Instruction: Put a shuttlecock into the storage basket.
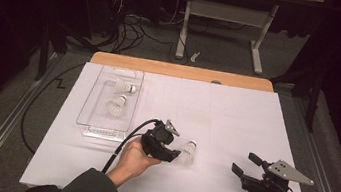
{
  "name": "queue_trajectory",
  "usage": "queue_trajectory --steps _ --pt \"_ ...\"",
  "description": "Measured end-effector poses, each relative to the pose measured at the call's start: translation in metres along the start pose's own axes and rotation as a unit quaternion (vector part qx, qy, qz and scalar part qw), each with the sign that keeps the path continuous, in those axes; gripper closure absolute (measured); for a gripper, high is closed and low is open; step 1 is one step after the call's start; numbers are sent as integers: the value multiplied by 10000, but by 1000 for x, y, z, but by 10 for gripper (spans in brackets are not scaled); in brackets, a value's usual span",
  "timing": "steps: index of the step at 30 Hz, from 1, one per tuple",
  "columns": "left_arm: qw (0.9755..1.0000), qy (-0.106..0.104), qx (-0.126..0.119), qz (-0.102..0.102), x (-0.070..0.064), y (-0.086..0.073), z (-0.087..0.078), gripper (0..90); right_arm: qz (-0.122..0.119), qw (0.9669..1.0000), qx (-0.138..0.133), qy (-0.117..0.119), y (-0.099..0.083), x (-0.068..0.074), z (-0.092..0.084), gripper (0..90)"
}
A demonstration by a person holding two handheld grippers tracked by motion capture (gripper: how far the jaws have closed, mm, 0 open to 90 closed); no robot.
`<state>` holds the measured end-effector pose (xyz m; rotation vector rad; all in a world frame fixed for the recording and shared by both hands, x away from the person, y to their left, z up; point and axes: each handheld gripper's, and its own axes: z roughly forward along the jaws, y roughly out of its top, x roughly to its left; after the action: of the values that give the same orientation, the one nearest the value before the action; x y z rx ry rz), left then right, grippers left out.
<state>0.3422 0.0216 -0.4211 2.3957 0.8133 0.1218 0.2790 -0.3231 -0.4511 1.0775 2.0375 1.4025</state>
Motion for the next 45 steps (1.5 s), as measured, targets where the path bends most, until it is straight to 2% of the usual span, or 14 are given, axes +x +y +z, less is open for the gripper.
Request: queue_trajectory --steps 5,10,45 --pt "9998 85 152 114 -4 5 6 498 2 10000 4 6 0 0 0 241" --pt "9996 129 219 136 -5 10 10 512 8 10000 6 15 0 0 0 242" --pt "9992 -1 385 -78 2 16 26 716 20 10000 10 44 0 0 0 242"
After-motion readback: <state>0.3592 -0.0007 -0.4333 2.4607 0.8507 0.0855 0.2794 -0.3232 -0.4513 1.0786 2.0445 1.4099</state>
